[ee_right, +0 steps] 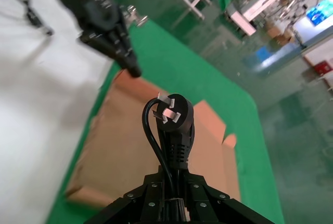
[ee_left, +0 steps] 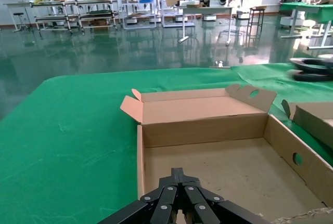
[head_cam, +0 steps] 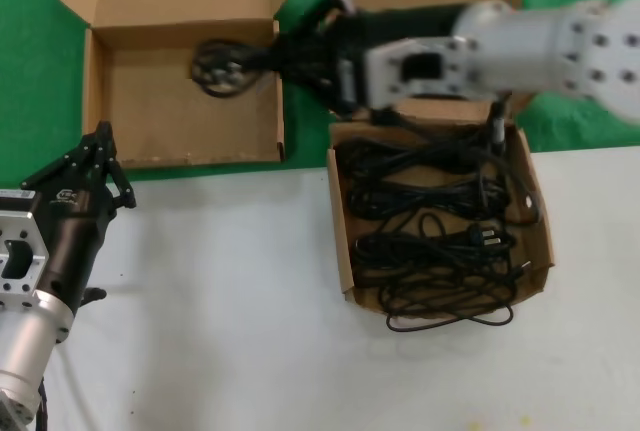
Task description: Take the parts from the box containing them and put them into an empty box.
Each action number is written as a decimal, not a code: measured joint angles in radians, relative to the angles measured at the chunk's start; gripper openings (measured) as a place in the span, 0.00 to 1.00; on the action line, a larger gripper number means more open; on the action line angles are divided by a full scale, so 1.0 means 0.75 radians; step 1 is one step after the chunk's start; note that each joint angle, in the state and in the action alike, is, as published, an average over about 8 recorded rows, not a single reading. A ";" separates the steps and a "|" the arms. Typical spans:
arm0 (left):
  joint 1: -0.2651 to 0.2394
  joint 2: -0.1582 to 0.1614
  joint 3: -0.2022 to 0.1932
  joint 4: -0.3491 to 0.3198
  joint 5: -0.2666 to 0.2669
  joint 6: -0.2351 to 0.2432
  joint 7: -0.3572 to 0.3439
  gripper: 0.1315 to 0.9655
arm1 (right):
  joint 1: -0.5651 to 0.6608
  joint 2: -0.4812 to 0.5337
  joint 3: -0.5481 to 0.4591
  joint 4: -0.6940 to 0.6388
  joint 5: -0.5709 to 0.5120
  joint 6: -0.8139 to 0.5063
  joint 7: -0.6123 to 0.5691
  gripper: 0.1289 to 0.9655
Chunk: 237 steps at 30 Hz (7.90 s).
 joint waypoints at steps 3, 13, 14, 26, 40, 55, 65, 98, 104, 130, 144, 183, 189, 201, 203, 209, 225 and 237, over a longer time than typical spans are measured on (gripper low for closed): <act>0.000 0.000 0.000 0.000 0.000 0.000 0.000 0.02 | 0.047 -0.087 -0.021 -0.114 0.008 0.035 -0.044 0.09; 0.000 0.000 0.000 0.000 0.000 0.000 0.000 0.02 | 0.158 -0.321 -0.025 -0.518 0.126 0.183 -0.279 0.10; 0.000 0.000 0.000 0.000 0.000 0.000 0.000 0.02 | 0.164 -0.339 -0.019 -0.551 0.143 0.199 -0.305 0.10; 0.000 0.000 0.000 0.000 0.000 0.000 0.000 0.02 | 0.174 -0.422 0.025 -0.730 0.264 0.322 -0.508 0.15; 0.000 0.000 0.000 0.000 0.000 0.000 0.000 0.02 | 0.070 -0.284 0.081 -0.541 0.285 0.373 -0.391 0.40; 0.000 0.000 0.000 0.000 0.000 0.000 0.000 0.02 | -0.299 -0.043 0.289 -0.032 0.363 0.520 -0.127 0.76; 0.000 0.000 0.000 0.000 0.000 0.000 0.000 0.02 | -0.529 -0.017 0.409 0.068 0.559 0.592 -0.211 0.93; 0.009 0.001 -0.004 0.004 -0.012 -0.013 0.010 0.33 | -0.834 -0.053 0.535 0.115 0.724 0.789 -0.147 1.00; 0.011 0.001 -0.005 0.005 -0.016 -0.017 0.012 0.47 | -0.895 -0.060 0.558 0.124 0.742 0.835 -0.114 1.00; 0.021 0.002 -0.010 0.009 -0.029 -0.032 0.023 0.96 | -1.159 -0.088 0.656 0.165 0.821 1.037 0.032 1.00; 0.026 0.003 -0.012 0.011 -0.037 -0.040 0.029 1.00 | -1.301 -0.103 0.708 0.186 0.863 1.144 0.110 1.00; 0.027 0.003 -0.013 0.012 -0.039 -0.042 0.030 1.00 | -1.335 -0.106 0.721 0.192 0.873 1.170 0.129 1.00; 0.027 0.003 -0.013 0.012 -0.039 -0.042 0.030 1.00 | -1.335 -0.106 0.721 0.192 0.873 1.170 0.129 1.00; 0.027 0.003 -0.013 0.012 -0.039 -0.042 0.030 1.00 | -1.335 -0.106 0.721 0.192 0.873 1.170 0.129 1.00; 0.027 0.003 -0.013 0.012 -0.039 -0.042 0.030 1.00 | -1.335 -0.106 0.721 0.192 0.873 1.170 0.129 1.00; 0.027 0.003 -0.013 0.012 -0.039 -0.042 0.030 1.00 | -1.335 -0.106 0.721 0.192 0.873 1.170 0.129 1.00; 0.027 0.003 -0.013 0.012 -0.039 -0.042 0.030 1.00 | -1.335 -0.106 0.721 0.192 0.873 1.170 0.129 1.00; 0.027 0.003 -0.013 0.012 -0.039 -0.042 0.030 1.00 | -1.335 -0.106 0.721 0.192 0.873 1.170 0.129 1.00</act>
